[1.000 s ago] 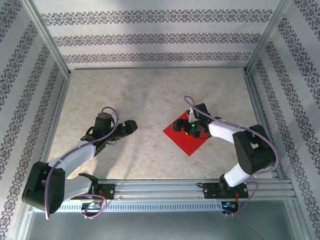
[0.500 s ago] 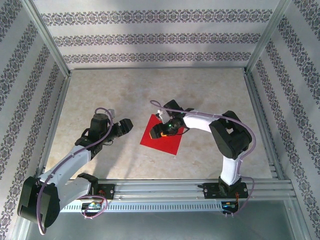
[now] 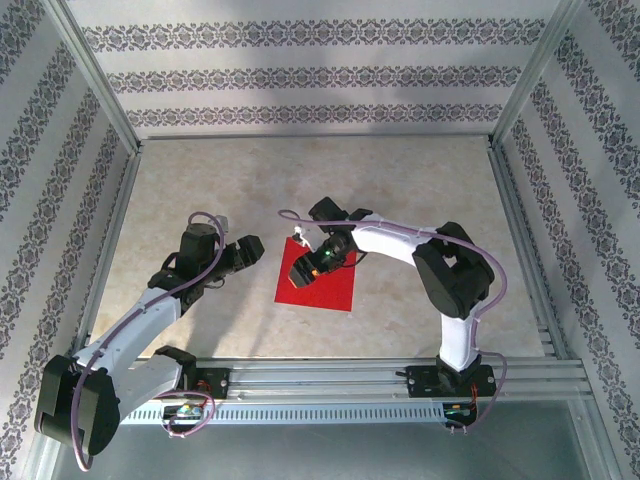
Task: Fold a paper plane with a square sheet of paper (fold left side to right side)
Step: Move the square sheet of paper to the center of the table, then pick up the square sheet of paper from the center of the table.
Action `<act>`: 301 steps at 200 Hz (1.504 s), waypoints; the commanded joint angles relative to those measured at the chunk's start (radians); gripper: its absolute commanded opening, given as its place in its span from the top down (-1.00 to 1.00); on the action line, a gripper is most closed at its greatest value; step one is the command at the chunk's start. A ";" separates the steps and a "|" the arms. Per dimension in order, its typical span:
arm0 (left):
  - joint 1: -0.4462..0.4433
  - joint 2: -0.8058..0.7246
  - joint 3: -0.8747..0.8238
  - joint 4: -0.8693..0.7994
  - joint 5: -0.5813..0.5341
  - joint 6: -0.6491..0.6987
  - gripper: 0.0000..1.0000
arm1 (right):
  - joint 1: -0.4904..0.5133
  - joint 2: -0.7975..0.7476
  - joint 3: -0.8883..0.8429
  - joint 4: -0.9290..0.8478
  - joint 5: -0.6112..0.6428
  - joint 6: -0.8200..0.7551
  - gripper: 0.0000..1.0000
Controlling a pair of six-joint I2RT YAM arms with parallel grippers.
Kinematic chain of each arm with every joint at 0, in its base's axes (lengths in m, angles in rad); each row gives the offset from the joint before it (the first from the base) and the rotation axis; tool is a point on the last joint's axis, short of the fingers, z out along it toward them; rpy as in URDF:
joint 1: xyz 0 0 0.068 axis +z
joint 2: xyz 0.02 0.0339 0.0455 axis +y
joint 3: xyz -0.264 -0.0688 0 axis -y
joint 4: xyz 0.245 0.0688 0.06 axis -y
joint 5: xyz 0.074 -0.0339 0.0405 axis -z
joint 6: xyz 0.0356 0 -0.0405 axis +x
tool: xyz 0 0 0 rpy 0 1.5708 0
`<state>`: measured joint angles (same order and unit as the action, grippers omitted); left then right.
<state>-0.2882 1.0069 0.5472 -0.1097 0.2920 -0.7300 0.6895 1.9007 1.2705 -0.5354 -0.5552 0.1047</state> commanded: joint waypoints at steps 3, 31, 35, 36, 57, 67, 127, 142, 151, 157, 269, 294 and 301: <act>-0.010 0.021 0.023 -0.030 0.044 0.013 -0.43 | -0.037 -0.106 -0.005 -0.028 0.096 0.026 -0.69; -0.019 0.095 0.022 0.013 0.142 -0.006 -0.15 | -0.110 -0.159 -0.068 -0.016 0.228 0.112 -0.79; -0.025 0.108 0.024 0.019 0.154 -0.008 -0.12 | -0.117 -0.162 -0.077 -0.013 0.247 0.120 -0.82; -0.026 0.110 0.025 0.020 0.157 -0.008 -0.11 | -0.119 -0.162 -0.078 -0.013 0.252 0.123 -0.82; -0.071 0.195 0.051 0.038 0.190 -0.003 0.04 | -0.135 -0.150 -0.084 -0.026 0.365 0.165 -0.96; -0.096 0.239 0.068 0.042 0.198 0.000 0.13 | -0.139 -0.137 -0.078 -0.031 0.396 0.181 -0.96; -0.206 0.416 0.147 0.019 0.150 0.017 0.54 | -0.120 -0.029 -0.017 -0.032 0.482 0.224 -0.96; -0.216 0.438 0.152 0.010 0.138 0.018 0.58 | -0.116 -0.012 -0.011 -0.031 0.498 0.232 -0.96; -0.220 0.449 0.151 0.010 0.138 0.017 0.60 | -0.113 -0.003 -0.006 -0.029 0.498 0.231 -0.96; -0.223 0.457 0.151 0.011 0.136 0.016 0.61 | -0.108 0.003 -0.003 -0.029 0.496 0.230 -0.96; -0.252 0.575 0.115 0.052 0.125 -0.012 0.72 | -0.076 0.048 0.007 -0.035 0.485 0.234 -0.96; -0.253 0.601 0.111 0.060 0.118 -0.012 0.78 | -0.064 0.052 0.004 -0.041 0.462 0.242 -0.96; -0.256 0.605 0.108 0.063 0.115 -0.012 0.79 | -0.062 0.051 0.003 -0.042 0.459 0.243 -0.96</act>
<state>-0.5243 1.5818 0.6716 -0.0669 0.4339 -0.7410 0.6052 1.9270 1.2613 -0.5503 -0.0711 0.3210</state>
